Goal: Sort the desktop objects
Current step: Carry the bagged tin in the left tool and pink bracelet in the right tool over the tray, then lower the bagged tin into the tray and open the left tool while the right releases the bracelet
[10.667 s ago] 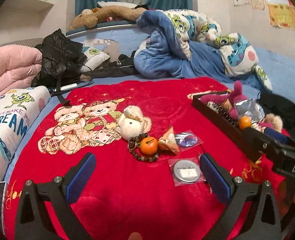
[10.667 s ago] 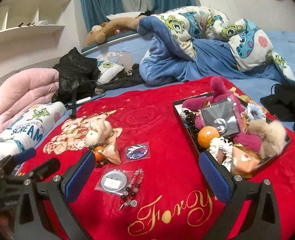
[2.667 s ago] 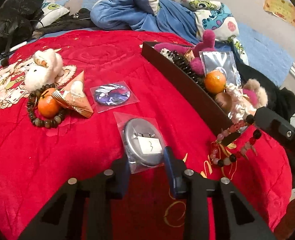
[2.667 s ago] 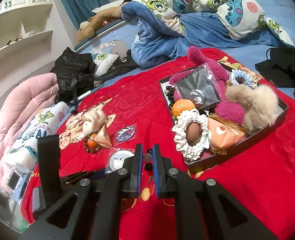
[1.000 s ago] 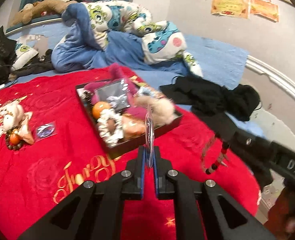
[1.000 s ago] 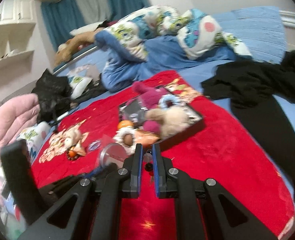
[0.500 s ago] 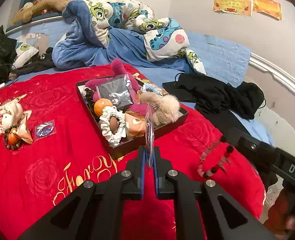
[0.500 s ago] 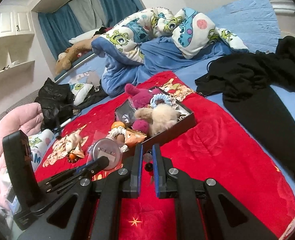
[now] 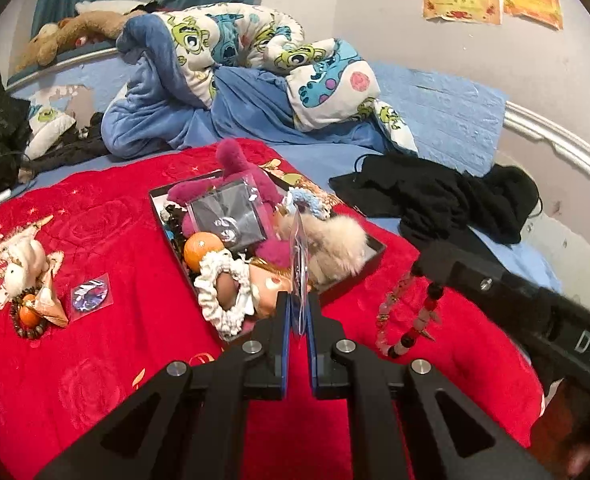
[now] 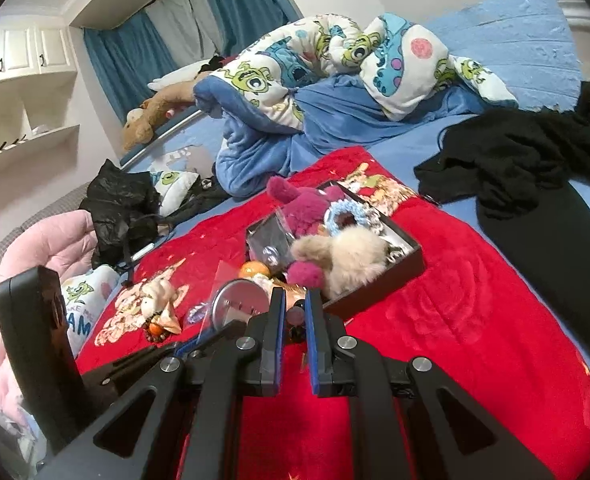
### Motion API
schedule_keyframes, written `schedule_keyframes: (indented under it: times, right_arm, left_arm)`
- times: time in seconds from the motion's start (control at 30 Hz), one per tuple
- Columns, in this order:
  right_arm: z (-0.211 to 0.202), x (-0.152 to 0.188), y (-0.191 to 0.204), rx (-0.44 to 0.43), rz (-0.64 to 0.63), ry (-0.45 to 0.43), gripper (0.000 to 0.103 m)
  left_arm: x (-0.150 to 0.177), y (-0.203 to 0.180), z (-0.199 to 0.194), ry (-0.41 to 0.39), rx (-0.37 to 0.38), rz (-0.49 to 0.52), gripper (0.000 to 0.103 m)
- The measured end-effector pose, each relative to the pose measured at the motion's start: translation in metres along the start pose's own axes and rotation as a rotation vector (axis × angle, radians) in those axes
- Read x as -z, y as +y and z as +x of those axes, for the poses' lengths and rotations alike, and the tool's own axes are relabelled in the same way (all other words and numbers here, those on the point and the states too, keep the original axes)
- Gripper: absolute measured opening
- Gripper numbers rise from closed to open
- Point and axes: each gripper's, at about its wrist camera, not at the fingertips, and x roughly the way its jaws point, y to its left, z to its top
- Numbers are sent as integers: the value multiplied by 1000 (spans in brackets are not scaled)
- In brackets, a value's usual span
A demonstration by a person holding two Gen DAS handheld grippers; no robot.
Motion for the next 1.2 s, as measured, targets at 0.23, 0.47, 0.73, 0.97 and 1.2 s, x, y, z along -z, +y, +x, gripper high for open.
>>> schedule_keyframes:
  times: [0.23, 0.47, 0.73, 0.97, 1.2]
  right_arm:
    - [19, -38, 6, -49, -42, -13, 10]
    - [62, -85, 14, -58, -76, -31, 10]
    - [109, -103, 8, -49, -62, -43, 10]
    - [121, -96, -2, -35, -15, -17, 10]
    - [138, -74, -8, 67, -74, 74, 10]
  left_arm:
    - [-41, 20, 27, 20, -40, 8, 8]
    - [-79, 39, 59, 8, -55, 7, 7]
    - [-78, 54, 81, 36, -64, -9, 7]
    - [-59, 66, 72, 49, -81, -14, 7]
    - [-54, 73, 57, 26, -54, -54, 7]
